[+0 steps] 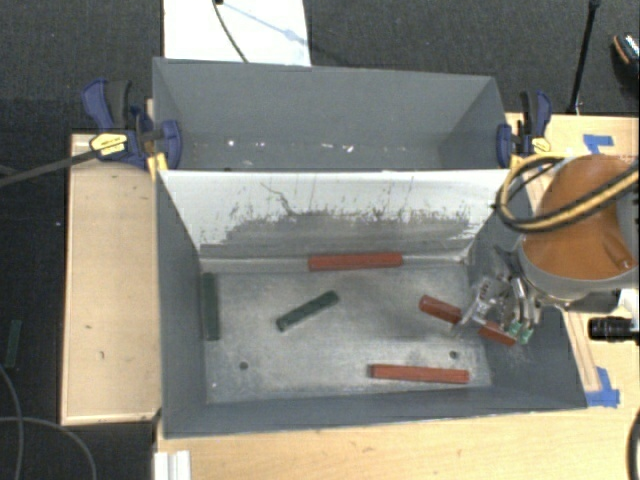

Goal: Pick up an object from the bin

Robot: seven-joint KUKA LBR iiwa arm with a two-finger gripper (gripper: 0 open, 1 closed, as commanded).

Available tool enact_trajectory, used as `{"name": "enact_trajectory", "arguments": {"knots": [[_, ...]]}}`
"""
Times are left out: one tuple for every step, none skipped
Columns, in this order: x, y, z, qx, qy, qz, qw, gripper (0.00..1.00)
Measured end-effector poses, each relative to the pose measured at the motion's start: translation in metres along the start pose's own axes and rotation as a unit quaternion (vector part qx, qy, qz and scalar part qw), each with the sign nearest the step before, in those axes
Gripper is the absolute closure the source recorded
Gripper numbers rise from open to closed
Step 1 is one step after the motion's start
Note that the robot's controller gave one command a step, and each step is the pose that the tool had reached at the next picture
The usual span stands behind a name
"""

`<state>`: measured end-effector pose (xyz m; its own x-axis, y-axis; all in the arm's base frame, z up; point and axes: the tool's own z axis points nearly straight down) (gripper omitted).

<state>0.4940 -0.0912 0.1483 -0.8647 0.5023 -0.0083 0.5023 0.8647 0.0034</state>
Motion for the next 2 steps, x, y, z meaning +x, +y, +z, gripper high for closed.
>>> {"name": "enact_trajectory", "arguments": {"knots": [[-0.0015, 0.0008, -0.0336, 0.000, 0.0012, -0.005, 1.0000, 1.00], [-0.0025, 0.0016, -0.0430, 0.001, 0.0018, -0.009, 1.0000, 1.00]]}}
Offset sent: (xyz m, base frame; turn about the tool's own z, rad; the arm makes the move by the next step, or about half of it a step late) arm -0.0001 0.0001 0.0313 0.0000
